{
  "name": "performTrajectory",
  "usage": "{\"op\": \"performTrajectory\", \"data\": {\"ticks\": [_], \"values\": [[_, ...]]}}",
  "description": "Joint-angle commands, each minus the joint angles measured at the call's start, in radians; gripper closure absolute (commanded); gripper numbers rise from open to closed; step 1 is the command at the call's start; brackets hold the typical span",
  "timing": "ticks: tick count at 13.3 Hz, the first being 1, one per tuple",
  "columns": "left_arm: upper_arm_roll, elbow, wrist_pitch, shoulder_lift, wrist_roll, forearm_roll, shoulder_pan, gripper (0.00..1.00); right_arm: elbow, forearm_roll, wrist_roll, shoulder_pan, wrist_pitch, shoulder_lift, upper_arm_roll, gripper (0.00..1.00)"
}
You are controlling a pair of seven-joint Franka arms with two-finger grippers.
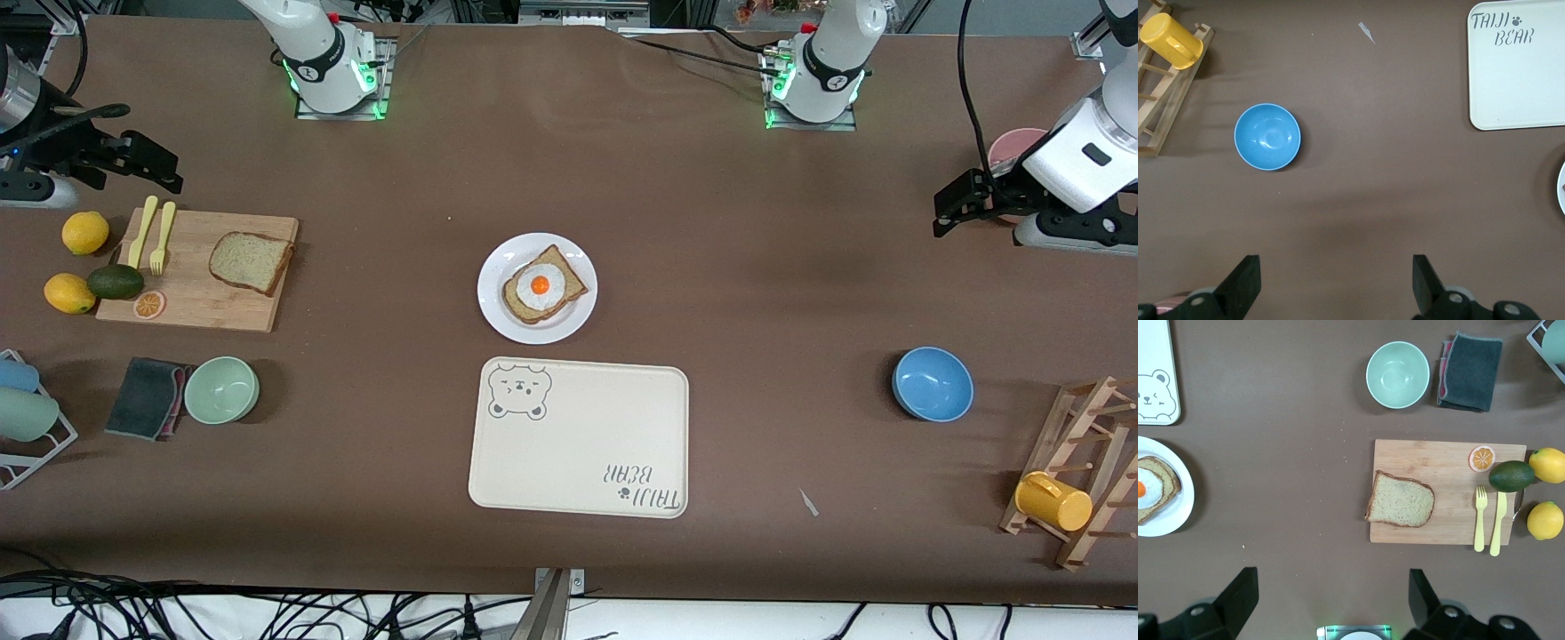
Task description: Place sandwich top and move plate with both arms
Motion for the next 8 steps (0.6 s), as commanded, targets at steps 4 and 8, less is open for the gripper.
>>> {"op": "performTrajectory", "data": {"ticks": [4, 8], "values": [[-0.006, 0.003, -0.013, -0.01, -0.009, -0.028, 0.008, 0.0, 0.032, -0.006, -0.015, -0.01, -0.014, 0.008, 0.009, 0.0], [-0.006, 0.003, -0.013, -0.01, -0.009, -0.028, 0.008, 0.0, 0.031, -0.006, -0.003, -0.004, -0.011, 0.014, 0.007, 0.0]]}}
